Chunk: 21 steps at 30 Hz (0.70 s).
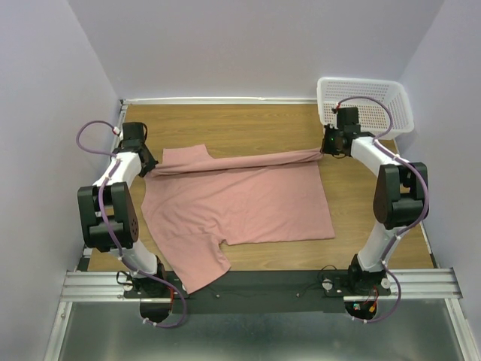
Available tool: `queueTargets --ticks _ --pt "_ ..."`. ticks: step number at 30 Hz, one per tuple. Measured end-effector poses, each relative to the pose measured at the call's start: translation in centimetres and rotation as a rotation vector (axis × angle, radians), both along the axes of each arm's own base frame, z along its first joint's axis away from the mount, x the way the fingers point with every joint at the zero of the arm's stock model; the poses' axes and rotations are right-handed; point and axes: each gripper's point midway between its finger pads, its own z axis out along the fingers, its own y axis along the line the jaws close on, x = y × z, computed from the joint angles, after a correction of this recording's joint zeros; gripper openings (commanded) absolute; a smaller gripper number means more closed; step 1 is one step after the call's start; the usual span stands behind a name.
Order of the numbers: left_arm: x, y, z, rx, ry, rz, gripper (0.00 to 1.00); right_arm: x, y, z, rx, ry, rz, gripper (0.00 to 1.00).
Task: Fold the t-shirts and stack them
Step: Fold the tshirt
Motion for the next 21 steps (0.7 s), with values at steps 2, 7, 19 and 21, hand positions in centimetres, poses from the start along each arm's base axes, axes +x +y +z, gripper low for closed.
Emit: queueTargets --ticks 2,7,19,21 --pt "-0.4 0.1 -0.5 -0.004 0.012 0.007 0.00 -0.3 0.1 -0.4 0.006 0.011 -0.002 0.00" --pt "-1.1 0.2 -1.3 -0.016 0.029 0.030 0.00 -1.1 0.2 -1.3 0.019 0.039 -0.008 0.00" --pt "-1.2 0.6 -1.8 -0.013 0.025 0.063 0.00 -1.8 0.6 -2.1 0.050 0.067 -0.020 0.01" --pt "-1.1 0.7 -1.9 -0.012 0.024 0.064 0.00 -1.9 0.6 -2.2 0.053 0.070 -0.022 0.01"
